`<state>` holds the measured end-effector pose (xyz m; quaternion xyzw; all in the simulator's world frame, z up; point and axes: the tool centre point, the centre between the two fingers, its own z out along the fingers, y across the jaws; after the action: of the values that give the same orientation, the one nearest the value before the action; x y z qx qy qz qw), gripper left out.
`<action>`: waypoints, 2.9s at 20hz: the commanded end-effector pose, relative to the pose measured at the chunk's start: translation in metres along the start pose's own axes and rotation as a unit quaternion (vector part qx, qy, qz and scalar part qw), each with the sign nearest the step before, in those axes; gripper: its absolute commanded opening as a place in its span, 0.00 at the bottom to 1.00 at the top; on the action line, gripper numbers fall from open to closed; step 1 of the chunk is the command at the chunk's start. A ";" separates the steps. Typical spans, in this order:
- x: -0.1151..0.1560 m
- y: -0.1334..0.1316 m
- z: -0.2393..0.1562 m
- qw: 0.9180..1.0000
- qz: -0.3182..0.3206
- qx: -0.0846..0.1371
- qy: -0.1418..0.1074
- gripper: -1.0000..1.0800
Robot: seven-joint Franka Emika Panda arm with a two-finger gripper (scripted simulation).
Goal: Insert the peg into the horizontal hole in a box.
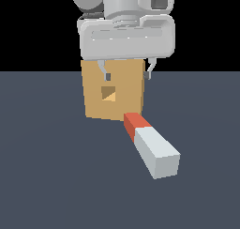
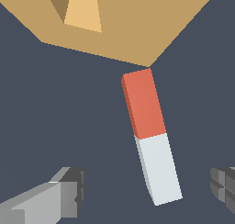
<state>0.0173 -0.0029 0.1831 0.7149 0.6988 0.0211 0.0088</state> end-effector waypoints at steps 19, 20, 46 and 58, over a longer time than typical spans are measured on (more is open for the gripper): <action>-0.036 0.032 0.070 0.997 -0.075 0.014 -0.003 0.96; -0.039 0.034 0.076 0.997 -0.081 0.015 -0.004 0.96; -0.054 0.051 0.150 0.993 -0.118 0.022 -0.006 0.96; -0.054 0.052 0.160 0.993 -0.119 0.022 -0.006 0.00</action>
<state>0.0742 -0.0553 0.0244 0.6270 0.7790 -0.0002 -0.0004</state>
